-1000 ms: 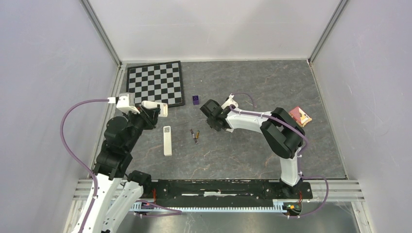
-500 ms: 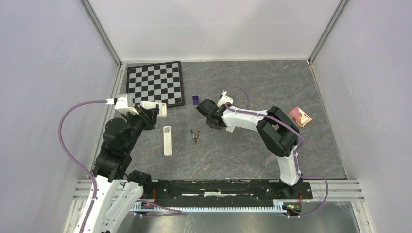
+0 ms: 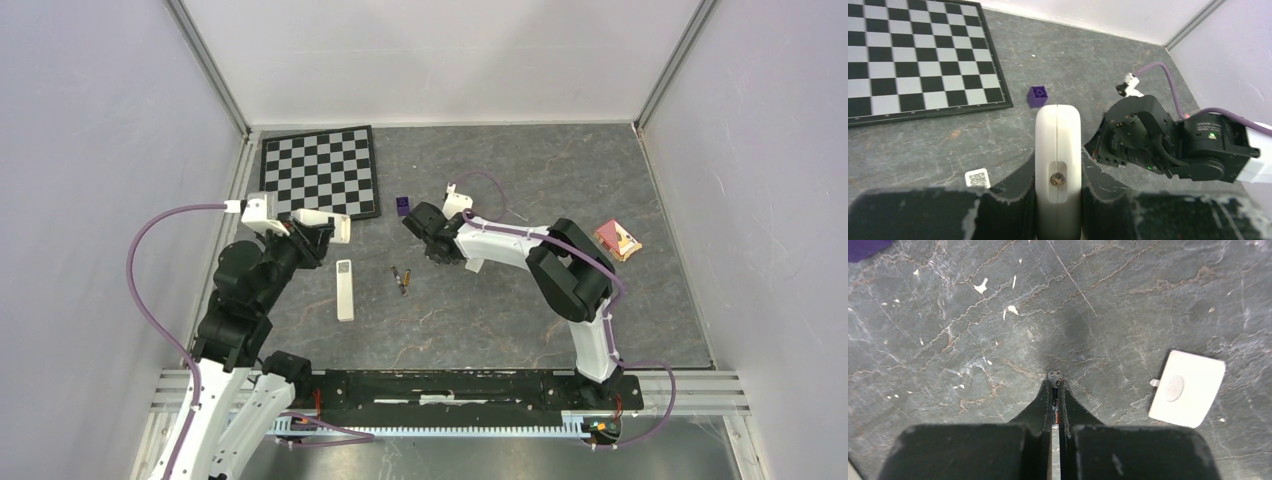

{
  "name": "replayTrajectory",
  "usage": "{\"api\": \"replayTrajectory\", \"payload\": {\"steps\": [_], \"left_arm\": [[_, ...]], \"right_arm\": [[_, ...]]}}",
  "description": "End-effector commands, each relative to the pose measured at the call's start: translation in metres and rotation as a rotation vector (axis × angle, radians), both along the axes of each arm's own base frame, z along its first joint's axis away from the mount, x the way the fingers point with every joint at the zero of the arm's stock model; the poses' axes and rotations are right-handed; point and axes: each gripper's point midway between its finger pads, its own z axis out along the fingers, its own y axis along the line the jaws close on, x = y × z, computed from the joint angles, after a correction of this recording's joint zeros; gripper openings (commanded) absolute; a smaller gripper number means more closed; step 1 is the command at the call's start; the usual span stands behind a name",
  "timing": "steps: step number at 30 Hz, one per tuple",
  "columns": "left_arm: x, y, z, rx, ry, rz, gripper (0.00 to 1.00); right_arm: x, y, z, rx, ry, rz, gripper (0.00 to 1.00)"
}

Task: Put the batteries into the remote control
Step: Pick up the battery from the center of the board.

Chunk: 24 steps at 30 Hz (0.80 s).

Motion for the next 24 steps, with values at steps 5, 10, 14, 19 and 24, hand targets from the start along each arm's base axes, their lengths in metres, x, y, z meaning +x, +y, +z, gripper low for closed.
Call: {"api": "replayTrajectory", "payload": {"steps": [5, 10, 14, 19, 24], "left_arm": [[-0.003, -0.044, 0.011, -0.181, 0.033, -0.195, 0.02], [0.004, -0.067, -0.002, -0.317, 0.107, -0.274, 0.02], [0.013, -0.085, -0.024, -0.416, 0.175, -0.327, 0.02], [0.023, -0.103, -0.03, -0.495, 0.143, -0.382, 0.02], [0.029, -0.124, -0.031, -0.525, 0.138, -0.431, 0.02]], "right_arm": [[-0.005, -0.047, 0.008, -0.266, 0.057, 0.189, 0.0], [0.001, -0.049, 0.055, -0.245, -0.054, 0.291, 0.0], [-0.001, -0.043, 0.093, -0.106, -0.16, 0.413, 0.0], [-0.011, -0.02, 0.157, 0.064, -0.323, 0.622, 0.0], [-0.028, -0.003, 0.212, 0.209, -0.436, 0.73, 0.0]]}}
